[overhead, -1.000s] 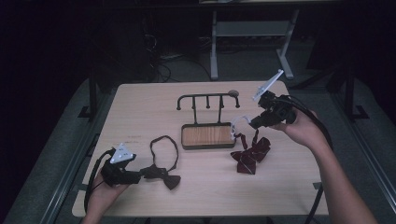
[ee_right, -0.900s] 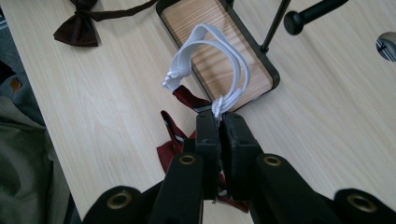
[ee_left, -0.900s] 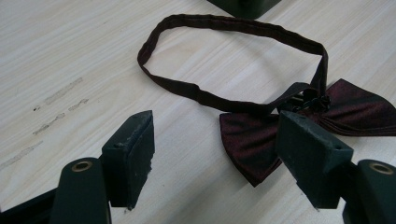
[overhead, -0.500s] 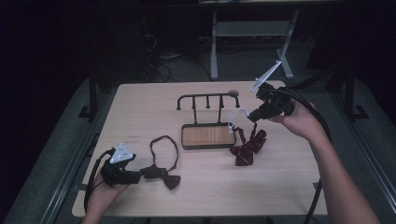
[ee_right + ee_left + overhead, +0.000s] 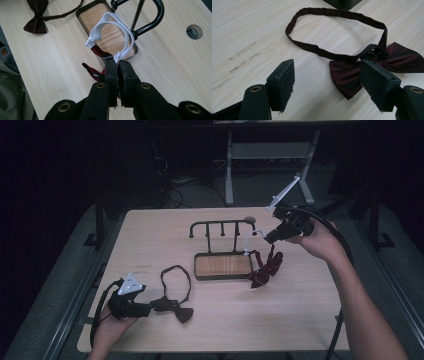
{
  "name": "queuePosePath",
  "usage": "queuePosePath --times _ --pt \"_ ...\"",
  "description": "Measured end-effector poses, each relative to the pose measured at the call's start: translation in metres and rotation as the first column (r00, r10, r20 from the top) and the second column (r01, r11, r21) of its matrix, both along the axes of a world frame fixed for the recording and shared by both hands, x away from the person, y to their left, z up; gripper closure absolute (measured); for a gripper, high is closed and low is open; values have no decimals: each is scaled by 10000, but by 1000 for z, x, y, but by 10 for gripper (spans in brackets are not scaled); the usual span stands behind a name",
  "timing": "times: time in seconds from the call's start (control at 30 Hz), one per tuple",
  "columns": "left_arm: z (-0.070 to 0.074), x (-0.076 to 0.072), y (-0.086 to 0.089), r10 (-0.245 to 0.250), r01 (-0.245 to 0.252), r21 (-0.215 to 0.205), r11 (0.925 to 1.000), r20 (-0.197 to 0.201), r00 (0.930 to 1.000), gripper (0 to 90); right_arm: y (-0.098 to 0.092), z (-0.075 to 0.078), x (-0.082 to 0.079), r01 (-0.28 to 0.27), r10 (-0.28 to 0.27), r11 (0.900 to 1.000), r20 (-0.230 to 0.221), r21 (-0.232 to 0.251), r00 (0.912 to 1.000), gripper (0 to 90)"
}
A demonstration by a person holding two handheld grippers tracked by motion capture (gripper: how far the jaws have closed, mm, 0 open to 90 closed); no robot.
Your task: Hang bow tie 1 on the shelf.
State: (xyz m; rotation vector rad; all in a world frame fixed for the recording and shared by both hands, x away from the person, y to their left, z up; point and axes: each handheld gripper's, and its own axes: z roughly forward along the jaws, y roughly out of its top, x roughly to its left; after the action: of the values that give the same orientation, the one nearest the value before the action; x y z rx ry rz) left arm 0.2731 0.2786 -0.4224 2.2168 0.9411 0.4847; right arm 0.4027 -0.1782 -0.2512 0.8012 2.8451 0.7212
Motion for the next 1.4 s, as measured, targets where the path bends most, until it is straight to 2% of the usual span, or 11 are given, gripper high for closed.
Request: queuePosePath --times 0.63,1.0,1.2,1.4 --pt "-1 1 0 -38 38 -41 10000 -16 10000 289 0 1 25 458 -460 9989 -182 -83 9988 854" --pt "0 0 0 -39 39 -63 10000 -15 10000 289 -7 -6 40 846 -847 9964 -432 -52 9955 853" --pt "0 0 0 -65 65 -40 10000 -44 10000 289 -11 -8 44 877 -866 9961 -662 128 9940 843" --pt "0 0 -1 -82 81 -38 10000 -35 10000 289 -12 -10 46 921 -912 9957 -702 103 9934 844"
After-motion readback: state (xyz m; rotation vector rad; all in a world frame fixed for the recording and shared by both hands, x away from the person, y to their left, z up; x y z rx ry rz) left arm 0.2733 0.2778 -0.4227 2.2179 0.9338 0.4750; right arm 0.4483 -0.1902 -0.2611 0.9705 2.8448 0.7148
